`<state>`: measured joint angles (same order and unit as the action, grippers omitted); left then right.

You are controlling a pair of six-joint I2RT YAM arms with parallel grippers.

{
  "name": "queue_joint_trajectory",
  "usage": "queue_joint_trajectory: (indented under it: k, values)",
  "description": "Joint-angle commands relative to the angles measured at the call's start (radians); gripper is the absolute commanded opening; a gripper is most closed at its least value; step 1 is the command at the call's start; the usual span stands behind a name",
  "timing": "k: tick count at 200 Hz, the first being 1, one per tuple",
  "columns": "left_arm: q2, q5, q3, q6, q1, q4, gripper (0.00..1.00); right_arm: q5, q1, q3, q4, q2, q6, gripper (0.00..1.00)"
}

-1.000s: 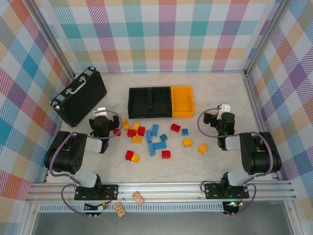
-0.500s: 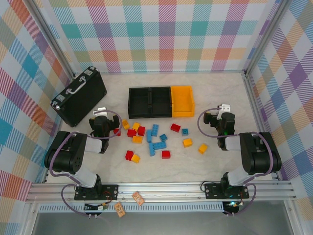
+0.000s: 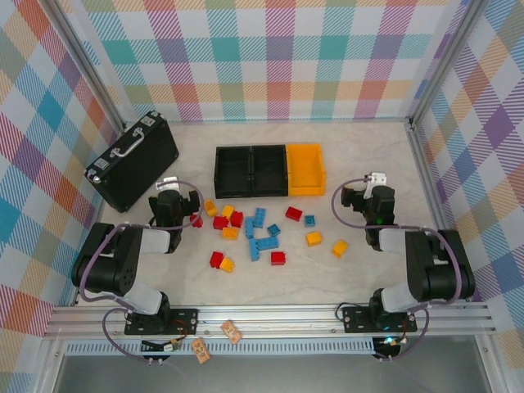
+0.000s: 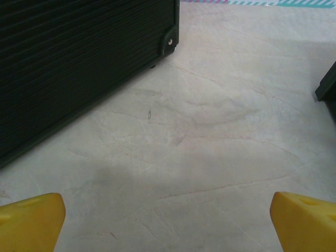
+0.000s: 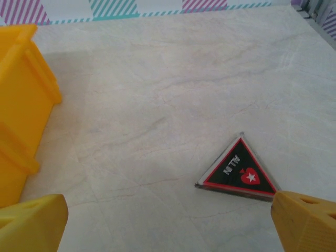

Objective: Sort the legos into containers by color
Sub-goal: Pick up the lego from the center of the table.

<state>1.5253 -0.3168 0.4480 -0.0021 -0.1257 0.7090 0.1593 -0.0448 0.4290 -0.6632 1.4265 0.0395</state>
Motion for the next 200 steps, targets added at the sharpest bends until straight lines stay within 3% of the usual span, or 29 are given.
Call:
queue_joint_trajectory:
  k: [1,33,73,87,105,119,160,200]
  values:
    - [-0.091,-0.032,0.108,0.014,-0.001,-0.204,0.99,-0.021,0.002,0.092,0.186,-0.127,0.028,0.99]
    - [-0.21,-0.054,0.184,-0.106,-0.003,-0.383,1.0,-0.09,0.003,0.173,0.348,-0.225,0.146,0.99]
    - [-0.372,0.044,0.221,-0.519,0.005,-0.613,1.0,-0.144,0.005,0.311,0.757,-0.313,0.52,0.99]
    - [-0.405,0.141,0.225,-0.53,0.009,-0.661,0.99,-0.251,0.005,0.321,0.782,-0.321,0.52,1.0]
    - [-0.414,0.263,0.279,-0.539,0.009,-0.814,1.0,-0.38,0.004,0.338,0.822,-0.323,0.508,0.87]
    - [-0.41,0.367,0.311,-0.536,0.007,-0.902,0.89,-0.425,0.001,0.361,0.899,-0.319,0.502,0.8]
    - [-0.442,0.5,0.297,-0.544,-0.057,-1.062,0.71,-0.347,-0.098,0.437,1.15,-0.283,0.447,0.72]
    - [-0.476,0.493,0.239,-0.584,-0.226,-1.092,0.68,-0.231,-0.258,0.452,1.27,-0.192,0.431,0.71]
